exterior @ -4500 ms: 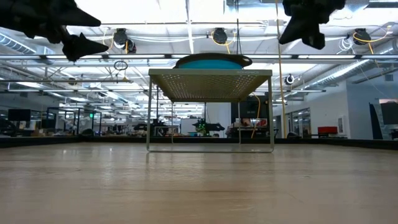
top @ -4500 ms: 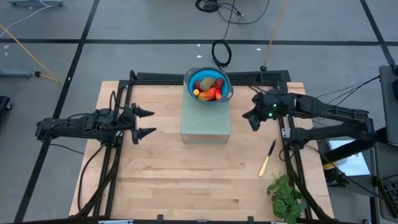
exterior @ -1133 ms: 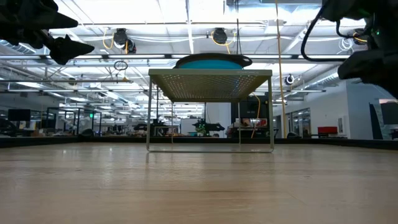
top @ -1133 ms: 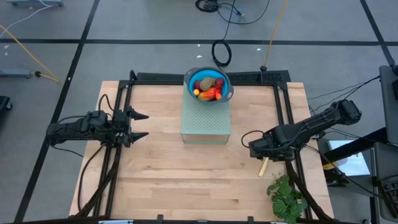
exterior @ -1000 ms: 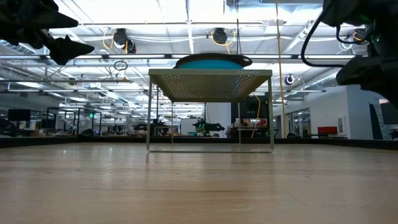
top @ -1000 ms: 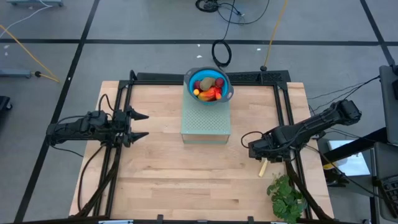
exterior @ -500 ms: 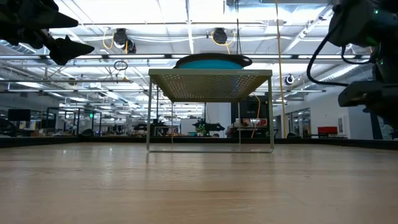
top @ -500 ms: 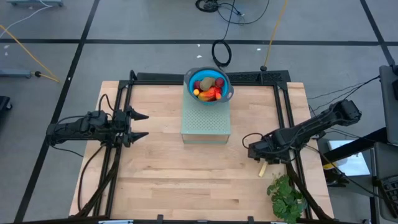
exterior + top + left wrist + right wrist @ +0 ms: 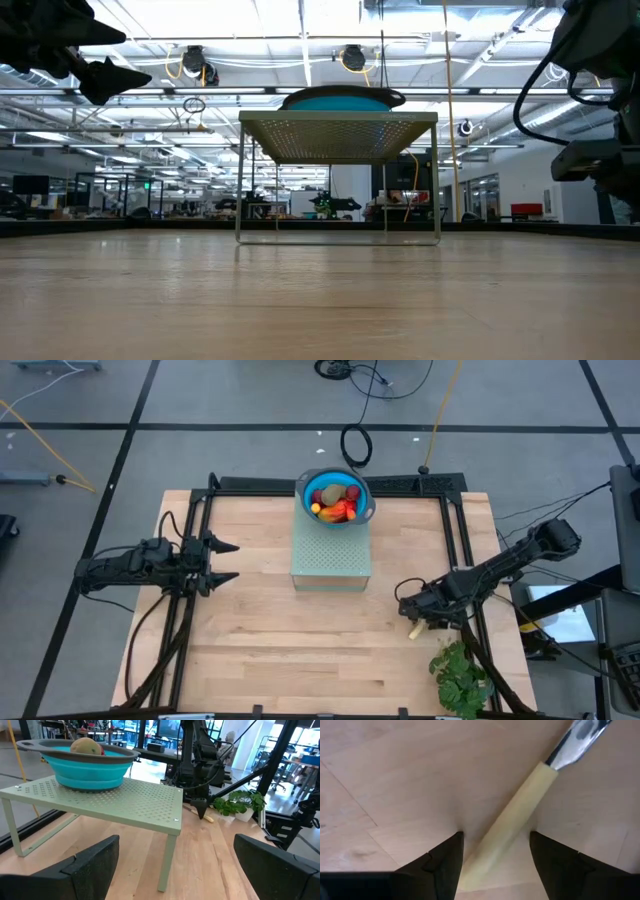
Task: Pick & Place Fruit
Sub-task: Put the kitchen knife on the shelf
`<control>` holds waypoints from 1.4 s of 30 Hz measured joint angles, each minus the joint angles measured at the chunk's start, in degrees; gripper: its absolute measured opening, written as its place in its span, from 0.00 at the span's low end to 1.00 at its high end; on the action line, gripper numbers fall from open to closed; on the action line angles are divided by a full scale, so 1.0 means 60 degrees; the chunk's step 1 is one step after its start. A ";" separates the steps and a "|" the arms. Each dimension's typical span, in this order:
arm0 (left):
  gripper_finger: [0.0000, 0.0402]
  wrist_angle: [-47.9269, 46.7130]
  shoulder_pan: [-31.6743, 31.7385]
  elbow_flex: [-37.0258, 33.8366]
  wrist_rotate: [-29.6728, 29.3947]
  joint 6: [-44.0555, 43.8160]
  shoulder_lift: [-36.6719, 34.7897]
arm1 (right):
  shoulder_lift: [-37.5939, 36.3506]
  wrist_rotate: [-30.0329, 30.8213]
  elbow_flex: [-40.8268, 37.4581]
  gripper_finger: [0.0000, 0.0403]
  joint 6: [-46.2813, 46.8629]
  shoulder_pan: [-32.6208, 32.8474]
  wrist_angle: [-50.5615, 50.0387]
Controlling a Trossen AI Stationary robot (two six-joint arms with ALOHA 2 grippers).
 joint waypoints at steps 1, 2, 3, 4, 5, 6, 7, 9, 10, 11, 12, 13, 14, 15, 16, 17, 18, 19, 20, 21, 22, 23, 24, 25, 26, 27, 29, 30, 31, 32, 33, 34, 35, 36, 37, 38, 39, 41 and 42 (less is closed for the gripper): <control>0.98 0.0000 -0.0001 0.0000 -0.0001 0.0003 -0.0001 | 0.0001 -0.0028 -0.0003 0.55 0.0032 0.0022 0.0023; 0.98 0.0000 -0.0001 0.0000 -0.0001 0.0003 -0.0001 | 0.0004 -0.0073 -0.0003 0.55 0.0037 0.0024 0.0035; 0.98 0.0000 0.0002 0.0000 -0.0001 0.0003 -0.0001 | 0.0004 -0.0107 -0.0003 0.55 0.0039 0.0024 0.0040; 0.98 0.0003 -0.0001 0.0000 -0.0001 0.0006 -0.0001 | 0.0007 -0.0134 -0.0003 0.55 0.0037 0.0024 0.0047; 0.98 0.0000 -0.0001 0.0000 -0.0001 0.0005 -0.0001 | 0.0007 -0.0155 -0.0006 0.55 0.0041 0.0024 0.0047; 0.98 0.0000 0.0002 0.0000 -0.0001 0.0003 -0.0001 | 0.0009 -0.0167 -0.0006 0.55 0.0041 0.0024 0.0047; 0.98 0.0000 -0.0001 0.0000 -0.0001 -0.0001 -0.0001 | 0.0011 -0.0173 -0.0006 0.55 0.0040 0.0024 0.0044; 0.98 0.0003 0.0002 0.0000 -0.0001 -0.0001 -0.0001 | 0.0011 -0.0179 -0.0006 0.53 0.0041 0.0024 0.0040; 0.98 0.0000 -0.0001 0.0000 -0.0001 -0.0001 -0.0001 | 0.0012 -0.0183 -0.0006 0.52 0.0058 0.0024 0.0040; 0.98 0.0000 0.0001 0.0000 -0.0001 -0.0001 -0.0001 | 0.0017 -0.0184 -0.0006 0.51 0.0094 0.0024 0.0037; 0.98 0.0000 -0.0001 0.0000 -0.0001 -0.0001 -0.0001 | 0.0018 -0.0184 -0.0006 0.49 0.0105 0.0024 0.0034; 0.98 0.0000 0.0000 0.0000 -0.0001 -0.0001 -0.0001 | 0.0018 -0.0188 -0.0009 0.48 0.0106 0.0024 0.0033; 0.98 0.0000 -0.0001 0.0000 -0.0001 -0.0001 -0.0001 | 0.0018 -0.0188 -0.0012 0.46 0.0106 0.0024 0.0033; 0.98 0.0000 0.0001 0.0000 -0.0001 -0.0001 -0.0001 | 0.0018 -0.0188 -0.0014 0.44 0.0106 0.0026 0.0031; 0.98 0.0000 -0.0001 0.0000 -0.0001 -0.0001 -0.0001 | 0.0018 -0.0186 -0.0014 0.42 0.0106 0.0028 0.0029; 0.98 0.0000 0.0001 0.0000 -0.0001 -0.0002 -0.0001 | 0.0018 -0.0172 -0.0014 0.40 0.0106 0.0028 0.0025; 0.98 0.0000 -0.0001 0.0000 -0.0001 -0.0001 -0.0001 | 0.0018 -0.0122 -0.0014 0.39 0.0106 0.0032 0.0021; 0.98 -0.0004 -0.0001 0.0000 -0.0001 -0.0001 -0.0001 | 0.0018 -0.0057 -0.0014 0.37 0.0113 0.0032 0.0006; 0.98 -0.0004 -0.0001 0.0000 -0.0001 -0.0001 -0.0001 | 0.0018 0.0033 -0.0014 0.35 0.0150 0.0032 0.0000; 0.98 -0.0004 -0.0001 0.0000 -0.0001 -0.0002 -0.0001 | 0.0018 0.0075 -0.0014 0.33 0.0201 0.0032 -0.0004; 0.98 -0.0004 -0.0001 0.0000 -0.0001 -0.0005 -0.0001 | 0.0018 0.0105 -0.0014 0.31 0.0245 0.0032 -0.0004; 0.98 -0.0004 0.0002 0.0000 -0.0001 -0.0001 -0.0001 | 0.0018 0.0122 -0.0014 0.29 0.0263 0.0032 -0.0004; 0.98 -0.0004 0.0000 0.0000 -0.0001 -0.0005 -0.0001 | 0.0018 0.0129 -0.0014 0.26 0.0281 0.0032 -0.0002; 0.98 -0.0004 -0.0001 0.0000 -0.0001 -0.0005 -0.0001 | 0.0018 0.0150 -0.0014 0.24 0.0281 0.0032 0.0003; 0.98 -0.0004 -0.0001 0.0000 -0.0001 -0.0005 -0.0001 | 0.0018 0.0171 -0.0014 0.22 0.0281 0.0032 0.0020; 0.98 -0.0007 -0.0001 0.0000 -0.0001 -0.0005 -0.0001 | 0.0022 0.0203 -0.0014 0.20 0.0281 0.0032 0.0049; 0.98 -0.0007 0.0002 0.0000 -0.0001 -0.0005 -0.0001 | 0.0022 0.0236 -0.0017 0.17 0.0281 0.0032 0.0126; 0.98 -0.0007 -0.0001 0.0000 -0.0001 -0.0005 -0.0001 | 0.0022 0.0244 -0.0017 0.16 0.0281 0.0032 0.0159; 0.98 -0.0010 0.0000 0.0000 -0.0001 -0.0005 -0.0001 | 0.0022 0.0242 -0.0021 0.16 0.0278 0.0032 0.0191; 0.98 -0.0014 -0.0001 0.0000 -0.0001 -0.0005 -0.0001 | 0.0022 0.0242 -0.0021 0.16 0.0279 0.0032 0.0209; 0.98 -0.0020 0.0001 0.0000 -0.0001 -0.0007 -0.0001 | 0.0022 0.0241 -0.0021 0.16 0.0283 0.0032 0.0215; 0.98 -0.0039 0.0001 0.0000 -0.0001 -0.0014 -0.0001 | 0.0022 0.0239 -0.0021 0.16 0.0281 0.0032 0.0215; 0.98 -0.0056 0.0001 0.0000 -0.0001 -0.0026 -0.0001 | 0.0022 0.0246 -0.0021 0.16 0.0282 0.0032 0.0218; 0.98 -0.0062 0.0001 0.0000 -0.0001 -0.0035 -0.0001 | 0.0022 0.0253 -0.0021 0.16 0.0282 0.0032 0.0222; 0.98 -0.0058 -0.0001 0.0000 -0.0001 -0.0053 -0.0001 | 0.0022 0.0257 -0.0021 0.16 0.0281 0.0032 0.0223; 0.98 -0.0058 -0.0001 0.0000 0.0002 -0.0089 -0.0001 | 0.0022 0.0257 -0.0021 0.16 0.0277 0.0032 0.0226; 0.98 -0.0058 0.0000 0.0000 0.0002 -0.0103 -0.0001 | 0.0022 0.0261 -0.0021 0.16 0.0270 0.0032 0.0229; 0.98 -0.0058 0.0000 0.0000 0.0002 -0.0103 -0.0001 | 0.0012 0.0289 -0.0021 0.16 0.0194 0.0032 0.0243; 0.98 -0.0058 0.0000 0.0000 0.0002 -0.0107 -0.0001 | -0.0016 0.0310 -0.0021 0.16 0.0142 0.0032 0.0254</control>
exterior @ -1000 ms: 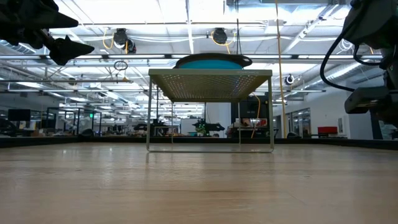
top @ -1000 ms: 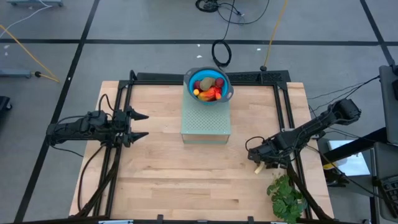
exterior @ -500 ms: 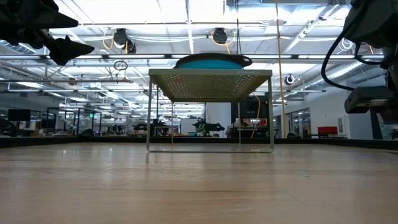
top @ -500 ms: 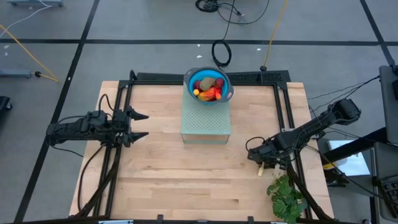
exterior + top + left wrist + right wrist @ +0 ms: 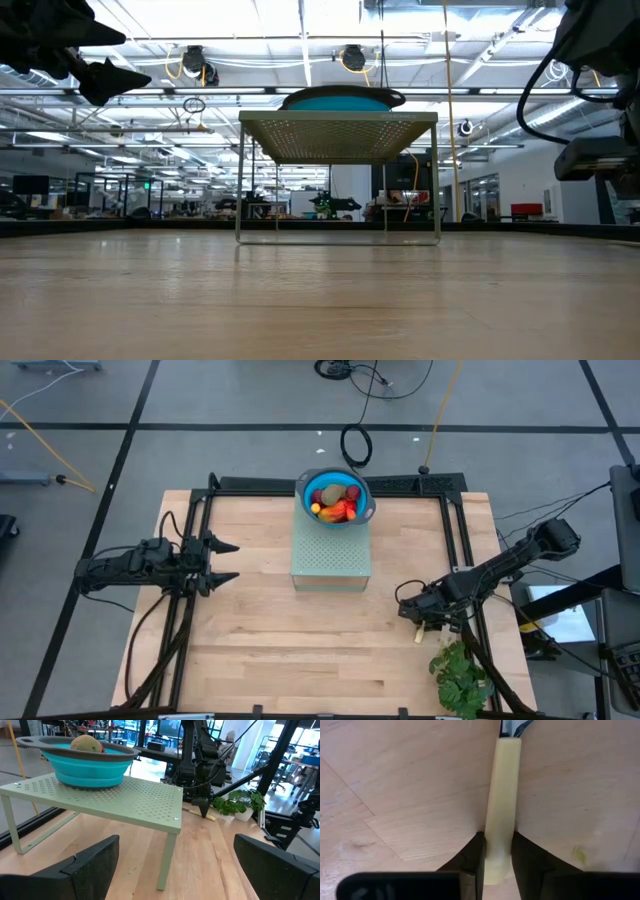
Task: Pick & Place Fruit
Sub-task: Put the kitchen knife on the shelf
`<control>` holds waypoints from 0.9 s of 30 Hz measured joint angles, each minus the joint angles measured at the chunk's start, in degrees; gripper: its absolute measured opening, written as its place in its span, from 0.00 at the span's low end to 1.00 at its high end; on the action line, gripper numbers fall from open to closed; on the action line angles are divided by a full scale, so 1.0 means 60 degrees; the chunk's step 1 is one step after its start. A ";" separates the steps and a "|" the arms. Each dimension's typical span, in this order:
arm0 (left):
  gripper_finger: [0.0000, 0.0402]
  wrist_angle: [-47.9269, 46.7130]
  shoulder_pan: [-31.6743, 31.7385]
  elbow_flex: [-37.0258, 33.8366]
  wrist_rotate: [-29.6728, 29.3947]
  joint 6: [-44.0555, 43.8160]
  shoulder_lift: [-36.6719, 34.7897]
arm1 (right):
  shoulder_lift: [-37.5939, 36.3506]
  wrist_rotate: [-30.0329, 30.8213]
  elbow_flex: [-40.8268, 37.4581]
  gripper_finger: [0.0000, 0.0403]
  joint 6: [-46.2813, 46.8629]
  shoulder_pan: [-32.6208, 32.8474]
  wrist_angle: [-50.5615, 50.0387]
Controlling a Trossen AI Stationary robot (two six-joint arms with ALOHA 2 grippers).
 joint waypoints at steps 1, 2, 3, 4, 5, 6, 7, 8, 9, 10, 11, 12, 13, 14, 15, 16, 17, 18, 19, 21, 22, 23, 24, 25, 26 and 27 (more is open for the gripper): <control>0.98 0.0000 0.0000 0.0000 0.0000 -0.0018 0.0000 | -0.0017 0.0023 -0.0004 0.16 -0.0006 0.0000 0.0018; 0.98 0.0004 0.0000 0.0000 0.0002 -0.0073 0.0000 | -0.0036 0.0040 -0.0004 0.16 -0.0013 0.0000 0.0019; 0.98 0.0002 0.0000 0.0000 0.0001 -0.0124 0.0000 | -0.0059 0.0086 -0.0004 0.16 -0.0027 0.0006 0.0013; 0.98 0.0004 0.0001 0.0000 0.0003 -0.0172 0.0000 | -0.0088 0.0160 -0.0004 0.16 -0.0044 0.0009 0.0012; 0.98 0.0004 0.0002 0.0000 0.0004 -0.0242 0.0000 | -0.0119 0.0221 -0.0004 0.16 -0.0055 0.0011 0.0014; 0.98 0.0004 -0.0001 0.0000 0.0003 -0.0295 0.0000 | -0.0135 0.0267 -0.0004 0.16 -0.0077 0.0007 0.0036; 0.98 0.0004 0.0000 0.0000 0.0002 -0.0324 0.0000 | -0.0148 0.0303 -0.0004 0.16 -0.0106 0.0007 0.0053; 0.98 0.0004 0.0002 0.0000 0.0000 -0.0328 0.0000 | -0.0159 0.0322 -0.0004 0.16 -0.0112 0.0007 0.0059; 0.98 0.0004 0.0000 0.0000 0.0000 -0.0331 0.0000 | -0.0173 0.0343 -0.0004 0.16 -0.0143 0.0007 0.0059; 0.98 0.0004 -0.0001 0.0000 0.0000 -0.0328 0.0000 | -0.0187 0.0386 -0.0004 0.16 -0.0222 0.0007 0.0063; 0.98 0.0004 0.0001 0.0000 0.0000 -0.0331 0.0000 | -0.0194 0.0497 0.0010 0.16 -0.0285 0.0007 0.0058; 0.98 0.0004 -0.0001 0.0000 0.0000 -0.0331 0.0000 | -0.0195 0.0680 0.0040 0.16 -0.0308 0.0007 0.0056; 0.98 0.0004 0.0001 0.0000 0.0000 -0.0331 0.0000 | -0.0195 0.0920 0.0088 0.16 -0.0336 0.0007 0.0056; 0.98 0.0004 0.0001 0.0000 0.0000 -0.0331 0.0000 | -0.0195 0.1207 0.0147 0.16 -0.0365 0.0006 0.0066; 0.98 0.0007 -0.0001 0.0000 0.0000 -0.0342 0.0000 | -0.0196 0.1522 0.0207 0.16 -0.0418 0.0000 0.0086; 0.98 0.0007 -0.0001 0.0000 0.0000 -0.0362 0.0000 | -0.0199 0.1793 0.0267 0.16 -0.0428 -0.0009 0.0064; 0.98 0.0007 0.0002 0.0000 -0.0002 -0.0386 0.0000 | -0.0199 0.2011 0.0326 0.16 -0.0449 -0.0010 0.0015; 0.98 0.0007 0.0000 0.0000 -0.0003 -0.0386 0.0000 | -0.0199 0.2169 0.0376 0.16 -0.0477 -0.0007 -0.0018; 0.98 0.0011 0.0000 0.0000 -0.0004 -0.0389 0.0000 | -0.0199 0.2312 0.0432 0.16 -0.0498 -0.0007 -0.0057; 0.98 0.0011 -0.0001 0.0000 -0.0004 -0.0451 0.0000 | -0.0206 0.2511 0.0543 0.16 -0.0545 -0.0004 -0.0099; 0.98 0.0014 -0.0001 0.0000 -0.0006 -0.0525 0.0001 | -0.0206 0.2593 0.0603 0.16 -0.0565 -0.0004 -0.0161; 0.98 0.0018 0.0000 0.0000 -0.0006 -0.0613 0.0000 | -0.0206 0.2691 0.0663 0.16 -0.0602 -0.0004 -0.0243; 0.98 0.0018 -0.0001 0.0000 -0.0007 -0.0662 0.0000 | -0.0206 0.2807 0.0722 0.16 -0.0625 -0.0004 -0.0347; 0.98 0.0018 -0.0001 0.0000 -0.0011 -0.0726 0.0000 | -0.0206 0.2942 0.0789 0.16 -0.0652 -0.0004 -0.0440; 0.98 0.0019 -0.0001 0.0000 -0.0008 -0.0821 0.0000 | -0.0206 0.3080 0.0877 0.16 -0.0678 -0.0004 -0.0555; 0.98 0.0022 0.0002 0.0000 -0.0014 -0.0910 0.0000 | -0.0206 0.3138 0.0982 0.16 -0.0724 -0.0004 -0.0696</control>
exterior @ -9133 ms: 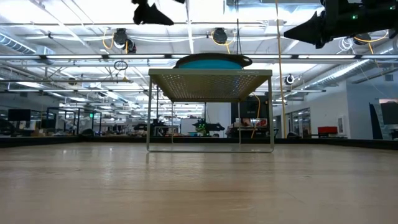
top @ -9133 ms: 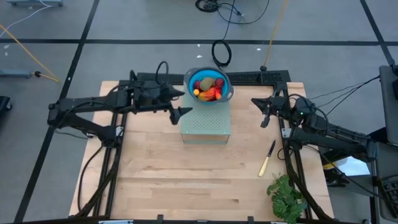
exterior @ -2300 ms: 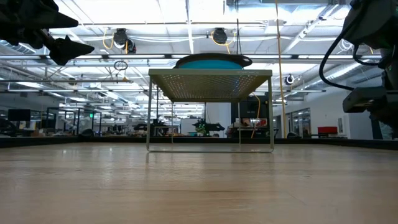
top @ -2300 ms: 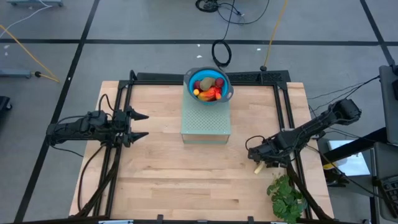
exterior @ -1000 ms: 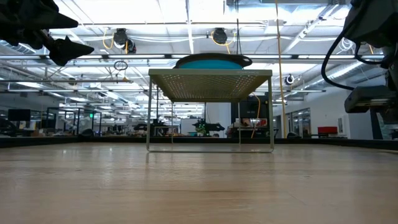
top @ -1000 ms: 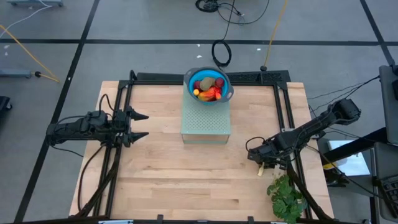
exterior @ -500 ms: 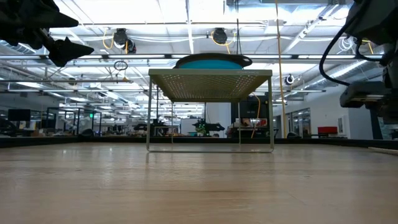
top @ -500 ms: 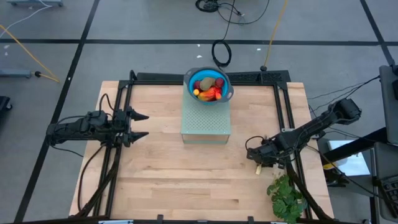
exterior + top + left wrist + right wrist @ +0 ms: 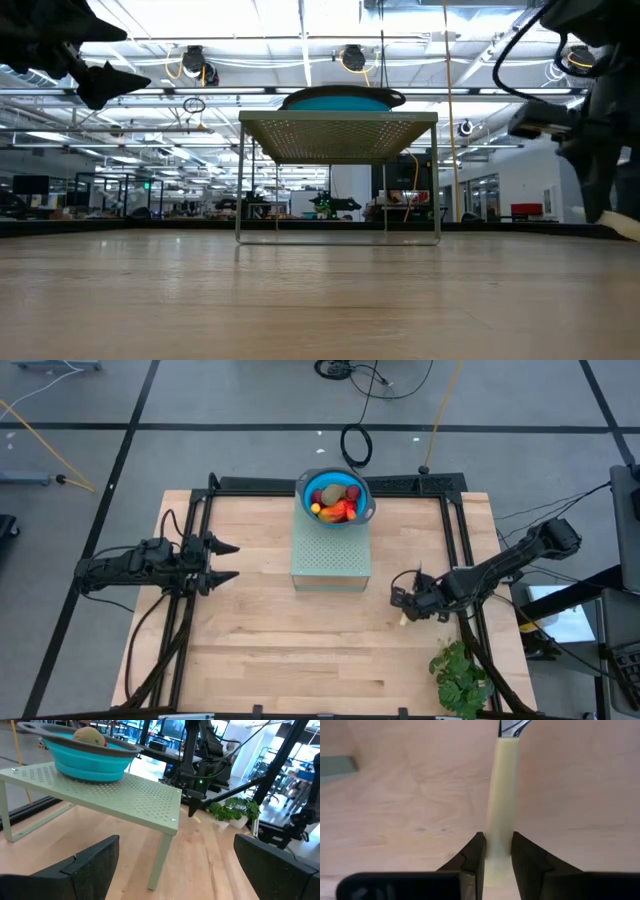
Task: Pick & Place Fruit
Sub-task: Put the kitchen knife on the shelf
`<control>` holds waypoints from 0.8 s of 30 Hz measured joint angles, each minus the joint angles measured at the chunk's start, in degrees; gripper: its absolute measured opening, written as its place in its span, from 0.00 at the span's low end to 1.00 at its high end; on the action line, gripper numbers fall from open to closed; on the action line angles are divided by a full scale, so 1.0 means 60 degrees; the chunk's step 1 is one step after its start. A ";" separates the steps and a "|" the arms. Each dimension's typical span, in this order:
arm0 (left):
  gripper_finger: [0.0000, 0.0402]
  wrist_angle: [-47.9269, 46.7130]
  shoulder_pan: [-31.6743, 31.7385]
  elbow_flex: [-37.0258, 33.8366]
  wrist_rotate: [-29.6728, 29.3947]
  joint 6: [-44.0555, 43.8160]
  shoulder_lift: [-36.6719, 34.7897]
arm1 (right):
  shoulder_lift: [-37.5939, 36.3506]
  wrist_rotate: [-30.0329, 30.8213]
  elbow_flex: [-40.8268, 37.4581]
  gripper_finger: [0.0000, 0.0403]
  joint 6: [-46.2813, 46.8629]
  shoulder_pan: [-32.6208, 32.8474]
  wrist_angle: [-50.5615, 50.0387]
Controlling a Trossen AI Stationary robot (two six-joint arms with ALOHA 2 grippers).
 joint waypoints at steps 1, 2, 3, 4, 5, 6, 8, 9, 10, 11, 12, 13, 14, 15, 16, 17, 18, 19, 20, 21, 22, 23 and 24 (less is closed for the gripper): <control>0.98 0.0000 0.0000 0.0000 0.0000 -0.0040 0.0000 | -0.0001 0.0057 0.0104 0.16 -0.0074 0.0000 -0.0136; 0.98 0.0020 0.0000 0.0000 0.0002 -0.0134 0.0000 | -0.0004 0.0160 0.0199 0.16 -0.0103 0.0000 -0.0239; 0.98 0.0065 -0.0001 0.0000 -0.0001 -0.0201 0.0004 | -0.0004 0.0246 0.0293 0.16 -0.0113 0.0000 -0.0348; 0.98 0.0136 -0.0002 0.0000 0.0001 -0.0226 0.0004 | -0.0005 0.0378 0.0375 0.16 -0.0112 0.0000 -0.0448; 0.98 0.0233 -0.0002 0.0000 0.0000 -0.0230 0.0004 | -0.0037 0.0452 0.0454 0.16 -0.0158 0.0000 -0.0520; 0.98 0.0335 -0.0001 0.0000 0.0000 -0.0227 0.0004 | -0.0087 0.0506 0.0511 0.16 -0.0190 0.0000 -0.0570; 0.98 0.0491 0.0000 0.0000 0.0000 -0.0226 0.0004 | -0.0164 0.0830 0.0628 0.16 -0.0313 0.0000 -0.0612; 0.98 0.0560 0.0000 0.0000 0.0003 -0.0228 0.0004 | -0.0243 0.1058 0.0664 0.16 -0.0345 0.0001 -0.0619; 0.98 0.0651 -0.0004 0.0000 0.0003 -0.0230 0.0004 | -0.0321 0.1325 0.0726 0.16 -0.0390 0.0000 -0.0616; 0.98 0.0728 0.0000 0.0000 0.0003 -0.0237 0.0004 | -0.0402 0.1631 0.0797 0.16 -0.0441 0.0000 -0.0617; 0.98 0.0798 -0.0001 0.0000 0.0003 -0.0259 0.0003 | -0.0508 0.1951 0.0841 0.16 -0.0495 0.0000 -0.0611; 0.98 0.0858 -0.0001 0.0000 0.0005 -0.0266 0.0004 | -0.0614 0.2213 0.0891 0.16 -0.0560 0.0000 -0.0603; 0.98 0.0896 -0.0002 0.0000 0.0003 -0.0266 0.0001 | -0.0708 0.2463 0.0940 0.16 -0.0616 0.0000 -0.0582; 0.98 0.0905 0.0000 0.0000 0.0005 -0.0266 0.0000 | -0.0828 0.2737 0.0981 0.16 -0.0697 0.0000 -0.0591; 0.98 0.0922 -0.0001 0.0000 0.0006 -0.0266 0.0002 | -0.0948 0.3023 0.1017 0.16 -0.0832 0.0000 -0.0584; 0.98 0.0978 0.0000 0.0000 0.0007 -0.0270 0.0004 | -0.1061 0.3258 0.1060 0.16 -0.0940 0.0000 -0.0573; 0.98 0.1044 0.0000 0.0000 0.0007 -0.0275 0.0004 | -0.1184 0.3464 0.1094 0.16 -0.1044 0.0000 -0.0533; 0.98 0.1092 -0.0002 0.0000 0.0007 -0.0332 0.0000 | -0.1309 0.3674 0.1113 0.16 -0.1151 0.0000 -0.0506; 0.98 0.1124 0.0000 0.0000 0.0004 -0.0406 0.0000 | -0.1420 0.3890 0.1121 0.16 -0.1270 0.0000 -0.0479; 0.98 0.1158 -0.0003 0.0000 0.0005 -0.0456 0.0000 | -0.1526 0.4097 0.1127 0.16 -0.1390 0.0000 -0.0438; 0.98 0.1253 -0.0001 0.0000 0.0009 -0.0478 0.0006 | -0.1639 0.4313 0.1127 0.16 -0.1509 0.0000 -0.0355; 0.98 0.1374 -0.0001 0.0000 0.0011 -0.0476 0.0005 | -0.1746 0.4496 0.1127 0.16 -0.1660 0.0000 -0.0262; 0.98 0.1465 0.0000 0.0000 0.0014 -0.0477 0.0004 | -0.1839 0.4703 0.1127 0.16 -0.1834 0.0000 -0.0178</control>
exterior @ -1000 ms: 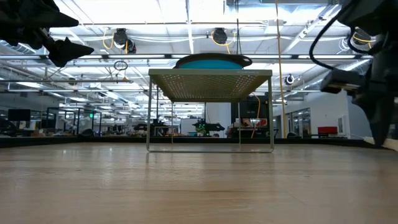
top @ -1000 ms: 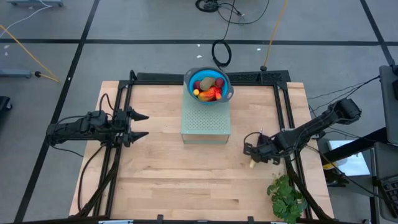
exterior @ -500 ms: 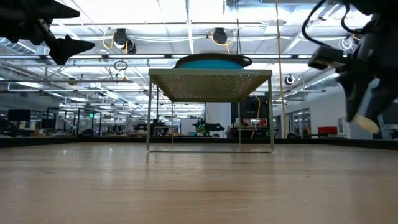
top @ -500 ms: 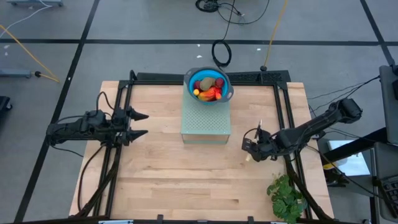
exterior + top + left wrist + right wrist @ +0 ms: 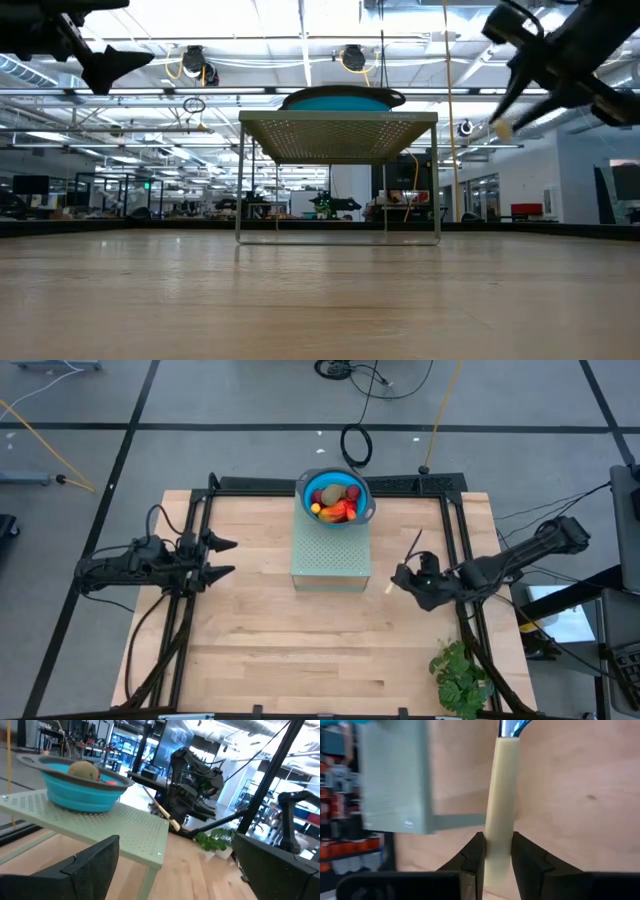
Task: Pick & Place Fruit
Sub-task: Put the kitchen knife on the shelf
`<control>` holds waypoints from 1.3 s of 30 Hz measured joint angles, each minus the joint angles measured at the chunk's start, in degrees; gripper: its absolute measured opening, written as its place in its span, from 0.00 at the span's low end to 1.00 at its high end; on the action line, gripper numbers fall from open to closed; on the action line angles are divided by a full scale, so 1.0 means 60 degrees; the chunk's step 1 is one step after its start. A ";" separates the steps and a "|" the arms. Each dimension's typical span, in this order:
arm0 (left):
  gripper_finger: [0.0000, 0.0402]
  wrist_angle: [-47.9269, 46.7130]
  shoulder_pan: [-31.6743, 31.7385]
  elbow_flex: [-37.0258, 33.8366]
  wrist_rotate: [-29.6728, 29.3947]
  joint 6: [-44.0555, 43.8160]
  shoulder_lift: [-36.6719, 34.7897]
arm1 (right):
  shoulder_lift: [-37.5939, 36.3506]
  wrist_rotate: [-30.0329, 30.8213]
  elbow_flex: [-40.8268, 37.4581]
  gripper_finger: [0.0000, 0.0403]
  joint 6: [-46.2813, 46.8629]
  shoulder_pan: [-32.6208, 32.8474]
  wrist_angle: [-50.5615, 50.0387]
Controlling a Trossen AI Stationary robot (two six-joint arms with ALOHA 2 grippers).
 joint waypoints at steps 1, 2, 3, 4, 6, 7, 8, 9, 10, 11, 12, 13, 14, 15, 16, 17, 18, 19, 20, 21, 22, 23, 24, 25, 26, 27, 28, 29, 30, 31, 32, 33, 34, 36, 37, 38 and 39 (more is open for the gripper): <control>0.98 0.0057 -0.0001 0.0000 0.0001 0.0001 0.0000 | -0.0100 0.0203 0.0000 0.16 -0.0174 0.0000 0.0095; 0.98 0.0094 -0.0001 0.0000 0.0004 0.0000 0.0004 | -0.0187 0.0365 0.0000 0.16 -0.0405 0.0000 0.0247; 0.98 0.0153 -0.0003 0.0000 0.0004 0.0003 0.0004 | -0.0256 0.0555 0.0000 0.16 -0.0653 0.0000 0.0444; 0.98 0.0211 0.0000 0.0000 0.0004 -0.0001 0.0000 | -0.0327 0.0775 0.0000 0.16 -0.0918 -0.0003 0.0680; 0.98 0.0264 -0.0004 0.0000 0.0004 0.0003 0.0000 | -0.0457 0.1237 0.0000 0.16 -0.1614 0.0000 0.1190; 0.98 0.0316 0.0000 0.0000 0.0004 0.0008 0.0004 | -0.0512 0.1476 0.0000 0.16 -0.2019 -0.0001 0.1487; 0.98 0.0380 -0.0002 0.0000 0.0005 0.0035 0.0004 | -0.0556 0.1721 0.0000 0.16 -0.2462 0.0000 0.1814; 0.98 0.0441 -0.0004 0.0000 0.0004 0.0039 0.0000 | -0.0602 0.1930 0.0000 0.16 -0.2920 -0.0003 0.2139; 0.98 0.0466 -0.0002 0.0000 0.0003 0.0039 0.0000 | -0.0638 0.2094 0.0000 0.16 -0.3418 -0.0004 0.2495; 0.98 0.0499 -0.0001 0.0000 0.0001 0.0043 0.0003 | -0.0665 0.2251 0.0000 0.16 -0.3979 -0.0004 0.2866; 0.98 0.0547 -0.0002 0.0000 0.0004 0.0045 0.0004 | -0.0690 0.2394 0.0000 0.16 -0.4526 -0.0004 0.3245; 0.98 0.0587 -0.0004 0.0000 0.0004 0.0047 0.0001 | -0.0704 0.2488 0.0000 0.16 -0.5106 -0.0004 0.3617; 0.98 0.0601 -0.0001 0.0000 0.0001 0.0050 0.0000 | -0.0711 0.2537 0.0000 0.16 -0.5683 -0.0004 0.4008; 0.98 0.0592 -0.0002 0.0000 0.0002 0.0050 0.0004 | -0.0707 0.2649 0.0000 0.16 -0.6246 -0.0004 0.4381; 0.98 0.0591 -0.0002 0.0000 0.0002 0.0050 0.0004 | -0.0707 0.2729 0.0000 0.16 -0.6784 -0.0004 0.4722; 0.98 0.0600 -0.0003 0.0000 0.0000 0.0046 0.0000 | -0.0707 0.2742 0.0000 0.16 -0.7332 -0.0004 0.5047; 0.98 0.0612 -0.0004 0.0000 0.0004 0.0035 0.0000 | -0.0706 0.2750 0.0000 0.16 -0.7845 -0.0007 0.5343; 0.98 0.0612 -0.0004 0.0000 0.0004 0.0030 0.0004 | -0.0695 0.2762 0.0000 0.16 -0.8340 -0.0007 0.5611; 0.98 0.0608 0.0000 0.0000 0.0004 0.0002 0.0004 | -0.0681 0.2772 0.0000 0.16 -0.8821 -0.0007 0.5858; 0.98 0.0612 0.0000 0.0000 0.0001 -0.0042 0.0004 | -0.0674 0.2768 0.0000 0.16 -0.9306 -0.0007 0.6096; 0.98 0.0612 -0.0004 0.0000 0.0006 -0.0165 0.0004 | -0.0667 0.2747 0.0000 0.16 -0.9764 -0.0007 0.6334; 0.98 0.0612 -0.0001 0.0000 0.0005 -0.0300 0.0004 | -0.0631 0.2746 0.0000 0.16 -1.0200 -0.0007 0.6598; 0.98 0.0612 -0.0002 0.0000 0.0004 -0.0417 0.0004 | -0.0577 0.2750 0.0000 0.16 -1.0671 -0.0007 0.6899; 0.98 0.0612 -0.0004 0.0000 0.0004 -0.0543 0.0004 | -0.0528 0.2730 0.0000 0.16 -1.1160 -0.0007 0.7161; 0.98 0.0612 -0.0002 0.0000 0.0000 -0.0664 0.0004 | -0.0472 0.2705 -0.0002 0.16 -1.1632 -0.0007 0.7412; 0.98 0.0615 0.0000 0.0000 0.0000 -0.0807 0.0004 | -0.0392 0.2702 -0.0004 0.16 -1.2076 -0.0007 0.7708; 0.98 0.0615 -0.0004 0.0000 0.0000 -0.0921 0.0004 | -0.0308 0.2702 -0.0004 0.18 -1.2479 -0.0007 0.8019; 0.98 0.0612 0.0000 0.0000 0.0000 -0.1018 0.0004 | -0.0224 0.2700 -0.0004 0.19 -1.2863 -0.0007 0.8282; 0.98 0.0615 -0.0004 0.0000 0.0000 -0.1045 0.0004 | -0.0131 0.2686 -0.0004 0.19 -1.3233 -0.0007 0.8524; 0.98 0.0615 0.0000 0.0000 0.0000 -0.1092 0.0001 | -0.0019 0.2670 -0.0004 0.20 -1.3575 -0.0007 0.8791; 0.98 0.0612 -0.0004 0.0000 0.0002 -0.1157 0.0004 | 0.0098 0.2645 -0.0004 0.20 -1.3865 -0.0007 0.9061; 0.98 0.0612 -0.0003 0.0000 0.0000 -0.1243 0.0004 | 0.0202 0.2636 -0.0004 0.19 -1.4145 -0.0007 0.9292; 0.98 0.0615 0.0000 0.0000 -0.0002 -0.1295 0.0002 | 0.0295 0.2608 -0.0004 0.18 -1.4394 -0.0007 0.9512; 0.98 0.0634 -0.0001 0.0000 0.0000 -0.1585 0.0004 | 0.0489 0.2386 -0.0004 0.16 -1.4777 -0.0011 0.9973; 0.98 0.0701 -0.0002 0.0000 -0.0004 -0.1753 0.0004 | 0.0592 0.2376 -0.0004 0.16 -1.4933 -0.0011 1.0185; 0.98 0.0847 -0.0004 0.0000 -0.0002 -0.1874 0.0033 | 0.0692 0.2316 -0.0004 0.16 -1.5093 -0.0011 1.0390; 0.98 0.1057 -0.0002 0.0000 -0.0003 -0.1963 0.0113 | 0.0775 0.2150 -0.0004 0.16 -1.5253 -0.0011 1.0574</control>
